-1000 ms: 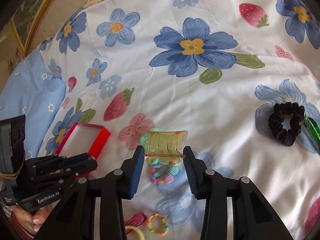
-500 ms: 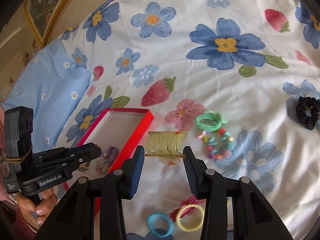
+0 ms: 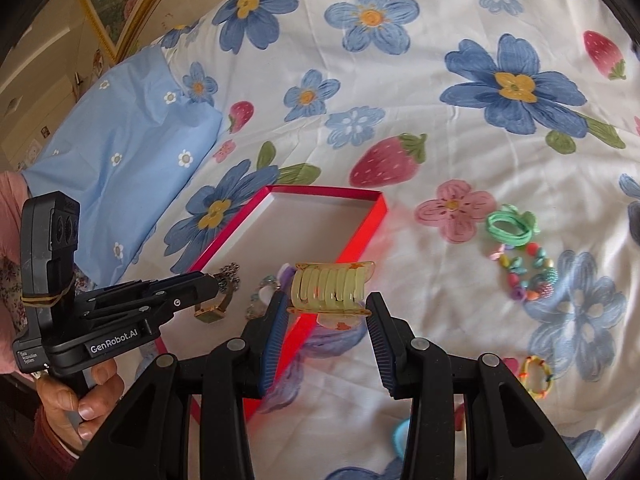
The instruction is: Organize jewelry
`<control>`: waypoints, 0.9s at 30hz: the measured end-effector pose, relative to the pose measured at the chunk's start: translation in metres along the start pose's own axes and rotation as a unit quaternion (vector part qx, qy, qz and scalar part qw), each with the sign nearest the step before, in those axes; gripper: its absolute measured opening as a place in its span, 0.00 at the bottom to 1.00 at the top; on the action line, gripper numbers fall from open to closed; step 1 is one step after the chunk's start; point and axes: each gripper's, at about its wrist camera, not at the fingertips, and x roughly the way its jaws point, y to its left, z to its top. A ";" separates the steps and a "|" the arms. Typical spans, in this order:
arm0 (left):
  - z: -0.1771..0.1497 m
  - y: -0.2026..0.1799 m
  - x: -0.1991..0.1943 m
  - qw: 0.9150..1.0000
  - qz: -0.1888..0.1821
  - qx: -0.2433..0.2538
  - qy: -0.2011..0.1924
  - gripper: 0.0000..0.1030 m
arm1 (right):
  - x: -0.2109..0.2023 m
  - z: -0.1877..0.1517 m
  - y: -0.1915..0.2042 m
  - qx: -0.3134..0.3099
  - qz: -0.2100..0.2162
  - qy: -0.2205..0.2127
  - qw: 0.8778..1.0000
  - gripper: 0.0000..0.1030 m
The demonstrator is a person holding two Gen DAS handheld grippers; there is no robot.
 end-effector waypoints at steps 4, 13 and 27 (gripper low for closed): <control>-0.002 0.012 -0.005 1.000 0.006 -0.012 -0.002 0.22 | 0.005 0.000 0.011 -0.008 0.007 0.004 1.000 0.39; -0.007 0.040 -0.010 0.999 0.024 -0.031 -0.005 0.22 | 0.023 0.003 0.038 -0.029 0.025 0.018 0.999 0.39; -0.028 0.073 0.014 0.997 0.064 -0.045 0.030 0.22 | 0.073 -0.025 0.080 -0.072 0.039 0.084 0.993 0.39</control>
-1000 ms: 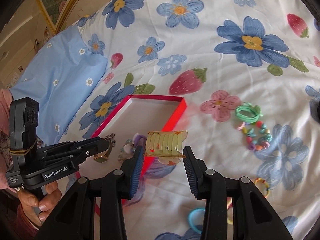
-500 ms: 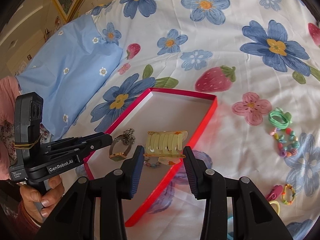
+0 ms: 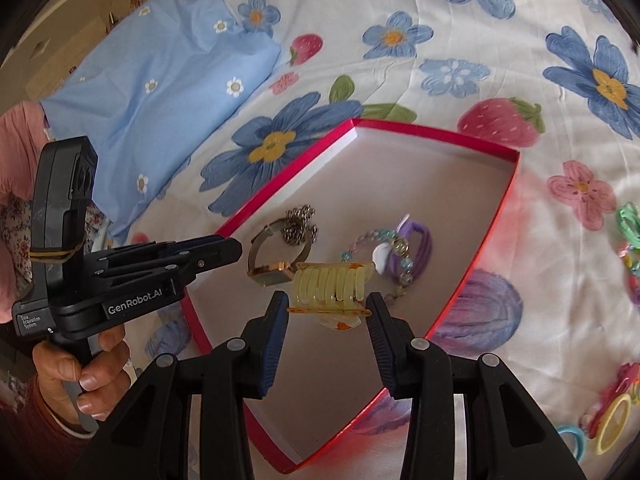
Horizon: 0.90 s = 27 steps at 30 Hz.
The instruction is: Organize jewelry
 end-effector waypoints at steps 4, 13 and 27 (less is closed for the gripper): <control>0.000 0.001 0.012 1.000 0.005 -0.001 0.005 0.22 | 0.007 -0.002 0.000 -0.002 -0.007 0.012 1.000 0.39; -0.004 0.016 0.014 1.000 -0.003 -0.016 -0.002 0.22 | 0.014 -0.004 0.001 -0.010 -0.018 0.023 1.000 0.39; -0.009 0.010 0.030 1.000 0.018 -0.005 0.014 0.22 | 0.018 -0.003 0.005 -0.028 -0.033 0.030 0.999 0.39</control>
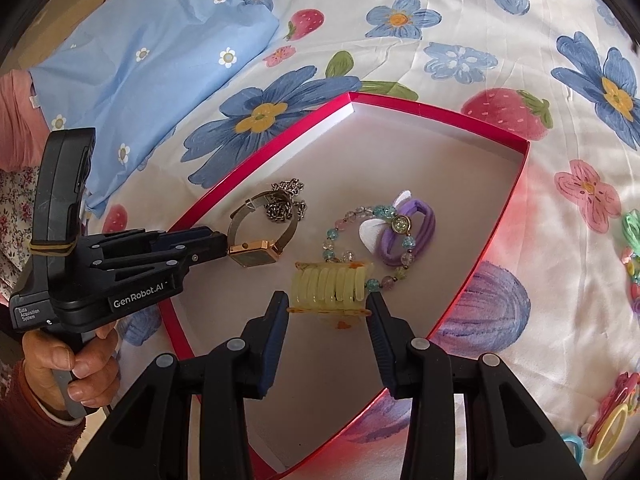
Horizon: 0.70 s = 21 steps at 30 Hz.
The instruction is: Organize jewelry
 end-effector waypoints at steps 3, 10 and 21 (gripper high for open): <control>0.000 0.000 0.001 1.000 0.000 -0.001 0.000 0.22 | 0.000 0.000 -0.001 0.004 0.002 0.000 1.000 0.40; -0.001 -0.001 -0.001 1.000 0.002 -0.002 0.002 0.25 | -0.001 0.000 -0.001 0.006 0.004 -0.002 1.000 0.40; -0.002 0.000 -0.006 1.000 0.003 -0.008 0.003 0.25 | -0.004 -0.001 -0.002 0.013 0.010 -0.005 1.000 0.41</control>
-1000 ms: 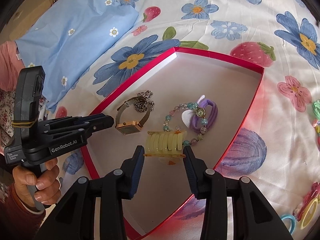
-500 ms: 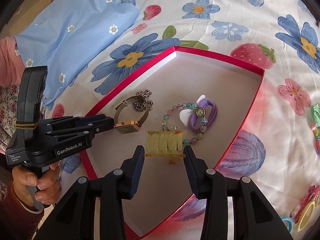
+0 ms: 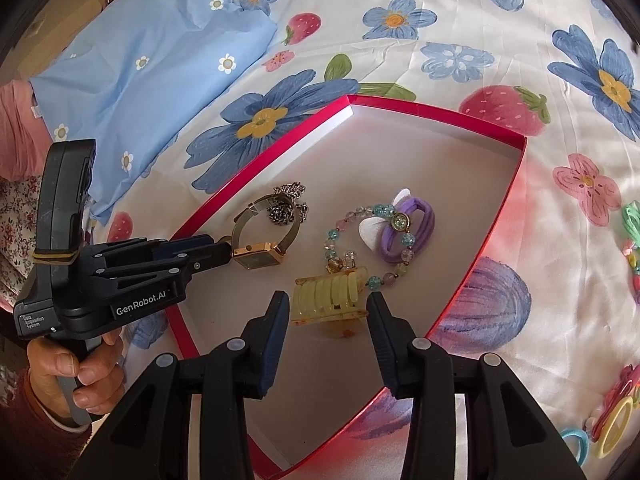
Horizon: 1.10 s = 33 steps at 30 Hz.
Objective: Organize jewelry
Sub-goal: 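Open the left tool to drop the gold ring into the red box, then grasp the blue hair tie with the left tool while the right tool grasps the small beaded ring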
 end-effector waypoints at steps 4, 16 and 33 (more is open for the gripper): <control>0.000 -0.002 -0.007 1.000 -0.003 -0.001 -0.004 0.28 | -0.013 -0.001 -0.003 0.013 0.008 -0.013 1.000 0.48; -0.002 -0.037 -0.056 0.998 -0.037 0.036 -0.041 0.41 | -0.090 -0.020 -0.040 0.067 -0.006 -0.083 0.994 0.54; -0.008 -0.113 -0.074 0.988 -0.095 0.118 -0.032 0.45 | -0.175 -0.083 -0.135 0.173 -0.091 -0.135 0.971 0.54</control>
